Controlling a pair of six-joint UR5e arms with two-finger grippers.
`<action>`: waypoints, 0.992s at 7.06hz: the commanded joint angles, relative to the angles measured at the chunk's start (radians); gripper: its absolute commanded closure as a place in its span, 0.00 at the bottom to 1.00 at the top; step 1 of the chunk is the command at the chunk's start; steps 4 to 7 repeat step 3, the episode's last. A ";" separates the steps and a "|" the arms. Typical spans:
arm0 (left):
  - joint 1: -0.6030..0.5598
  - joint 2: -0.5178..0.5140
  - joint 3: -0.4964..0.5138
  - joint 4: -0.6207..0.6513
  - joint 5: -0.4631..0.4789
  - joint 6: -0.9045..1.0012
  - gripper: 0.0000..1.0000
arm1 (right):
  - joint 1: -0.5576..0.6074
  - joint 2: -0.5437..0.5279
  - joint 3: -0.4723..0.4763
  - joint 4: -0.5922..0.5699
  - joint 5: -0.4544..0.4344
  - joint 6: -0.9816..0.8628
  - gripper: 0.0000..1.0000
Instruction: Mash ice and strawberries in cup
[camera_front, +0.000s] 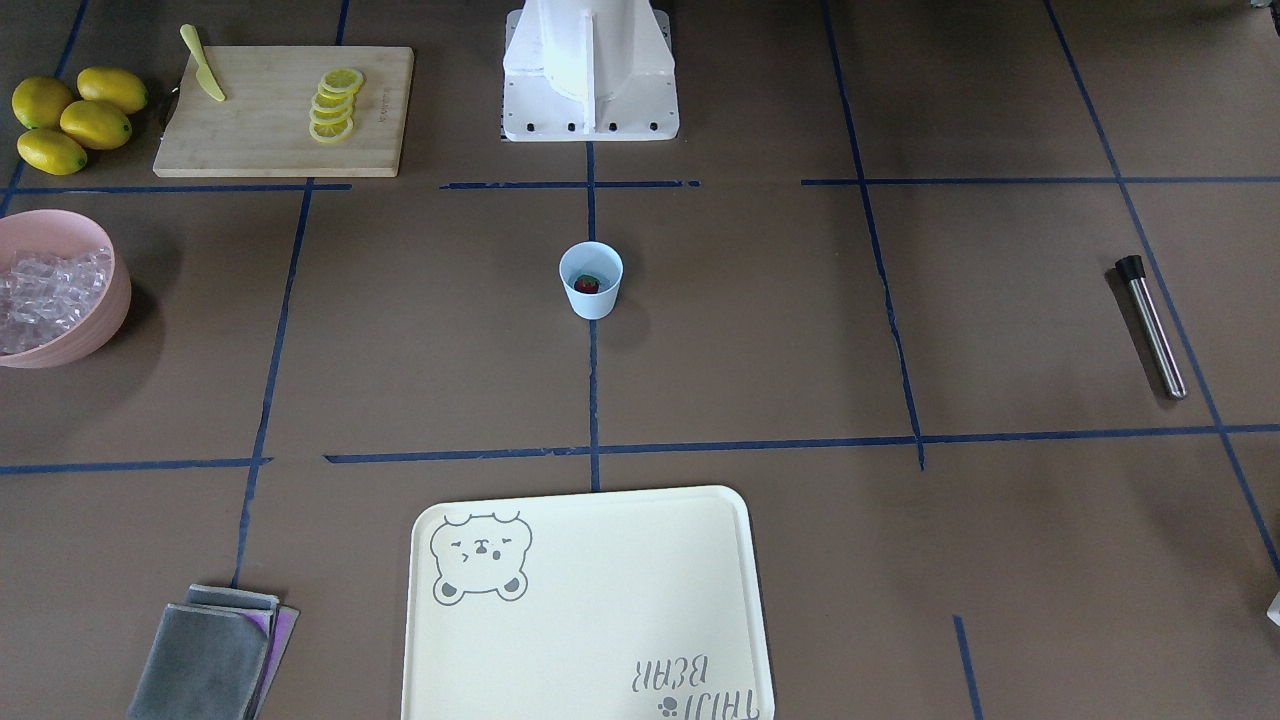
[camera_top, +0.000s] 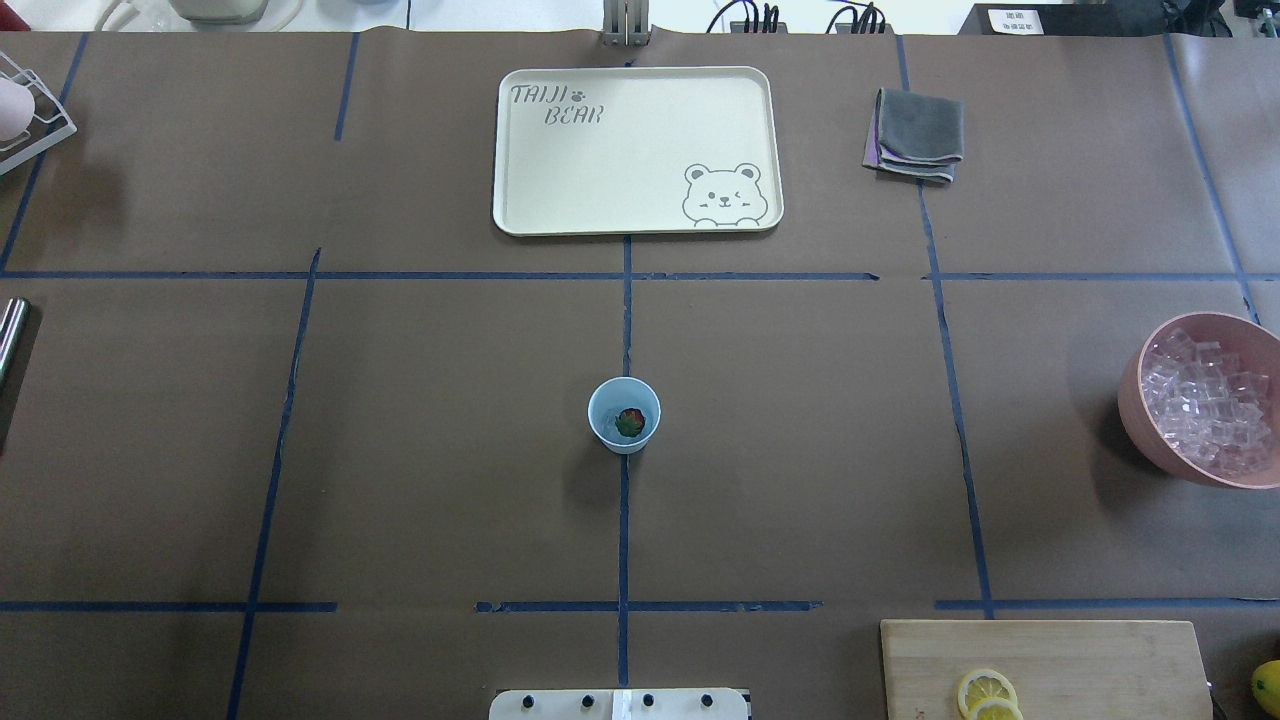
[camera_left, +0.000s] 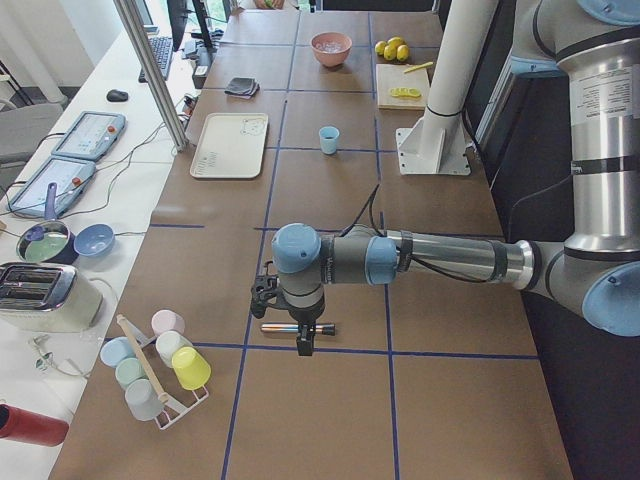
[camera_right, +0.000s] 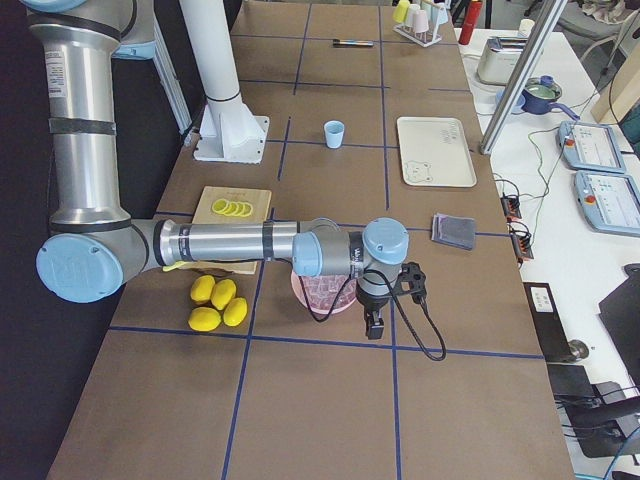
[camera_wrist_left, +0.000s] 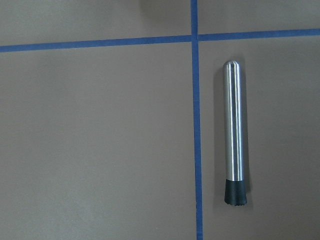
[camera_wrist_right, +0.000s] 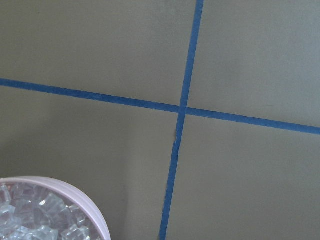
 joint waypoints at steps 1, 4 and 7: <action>0.001 -0.003 0.002 0.003 -0.001 0.001 0.00 | 0.000 0.001 0.003 0.000 0.004 0.000 0.00; 0.003 -0.001 -0.010 0.001 -0.002 0.001 0.00 | 0.000 0.004 -0.003 0.000 -0.001 0.001 0.00; 0.003 -0.001 -0.010 0.001 -0.002 0.001 0.00 | 0.000 0.004 -0.003 0.000 -0.001 0.001 0.00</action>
